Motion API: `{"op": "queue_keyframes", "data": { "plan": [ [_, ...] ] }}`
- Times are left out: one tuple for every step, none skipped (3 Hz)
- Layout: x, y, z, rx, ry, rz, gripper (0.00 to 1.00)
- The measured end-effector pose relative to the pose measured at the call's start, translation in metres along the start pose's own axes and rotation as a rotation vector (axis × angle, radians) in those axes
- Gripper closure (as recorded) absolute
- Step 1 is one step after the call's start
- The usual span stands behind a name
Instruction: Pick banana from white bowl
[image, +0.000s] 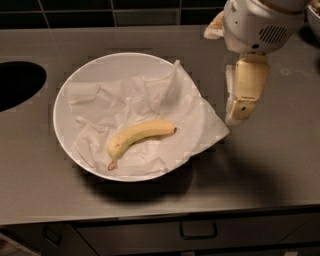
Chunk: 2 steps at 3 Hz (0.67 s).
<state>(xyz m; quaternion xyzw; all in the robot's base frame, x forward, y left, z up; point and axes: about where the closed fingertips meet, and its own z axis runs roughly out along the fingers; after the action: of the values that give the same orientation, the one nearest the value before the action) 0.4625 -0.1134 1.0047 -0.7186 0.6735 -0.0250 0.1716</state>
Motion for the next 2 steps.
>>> {"op": "queue_keyframes", "data": {
  "plan": [
    [-0.03, -0.004, 0.025, -0.046, -0.041, -0.07, 0.0],
    [-0.055, -0.007, 0.054, -0.108, -0.081, -0.129, 0.0]
  ]
}}
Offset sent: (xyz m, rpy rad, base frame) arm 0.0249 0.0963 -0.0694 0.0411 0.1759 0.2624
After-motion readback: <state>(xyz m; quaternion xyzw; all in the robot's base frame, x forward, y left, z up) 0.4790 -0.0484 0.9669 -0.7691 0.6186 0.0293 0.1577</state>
